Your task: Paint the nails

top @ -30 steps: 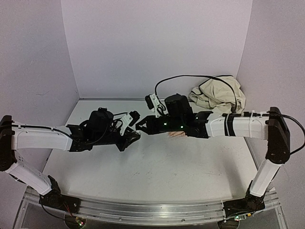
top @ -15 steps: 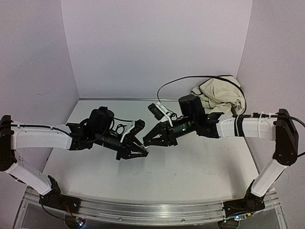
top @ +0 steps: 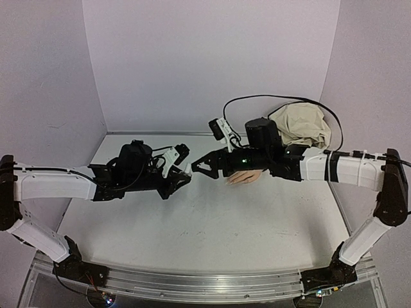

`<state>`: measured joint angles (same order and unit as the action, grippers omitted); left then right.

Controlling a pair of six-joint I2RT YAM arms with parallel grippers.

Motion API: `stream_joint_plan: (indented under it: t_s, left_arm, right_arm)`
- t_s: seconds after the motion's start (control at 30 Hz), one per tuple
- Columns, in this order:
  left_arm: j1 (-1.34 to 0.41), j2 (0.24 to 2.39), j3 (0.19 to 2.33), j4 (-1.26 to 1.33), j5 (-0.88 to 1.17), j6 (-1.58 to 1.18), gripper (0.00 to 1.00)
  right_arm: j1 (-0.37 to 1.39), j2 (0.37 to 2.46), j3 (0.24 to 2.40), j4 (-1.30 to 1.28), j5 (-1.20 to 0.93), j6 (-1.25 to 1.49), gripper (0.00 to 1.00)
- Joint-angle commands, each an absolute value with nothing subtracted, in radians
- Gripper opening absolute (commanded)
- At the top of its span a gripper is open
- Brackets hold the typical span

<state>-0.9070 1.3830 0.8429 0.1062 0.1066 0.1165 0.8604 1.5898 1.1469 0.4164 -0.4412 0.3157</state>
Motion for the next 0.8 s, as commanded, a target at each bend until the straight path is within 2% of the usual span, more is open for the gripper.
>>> stream_joint_plan:
  t_s: [0.0,0.17,0.5,0.6,0.77]
  left_arm:
    - [-0.908,1.355,0.854,0.164,-0.048,0.137,0.0]
    - [-0.909,1.384,0.867,0.164,-0.105,0.099,0.0]
    - [-0.908,1.403,0.855,0.166,-0.062,0.08,0.0]
    - [-0.908,1.396,0.848,0.166,-0.061,0.08,0.0]
    - [-0.908,1.386,0.843,0.165,-0.052,0.081,0.0]
  right_arm:
    - [0.869,1.602,1.205,0.45,-0.331,0.509,0.75]
    - [0.874,1.65,1.229,0.463,-0.287,0.562,0.71]
    - [0.908,1.762,1.324,0.469,-0.282,0.592,0.63]
    - [0.915,1.791,1.348,0.47,-0.284,0.596,0.58]
    - [0.922,1.816,1.361,0.481,-0.293,0.599,0.41]
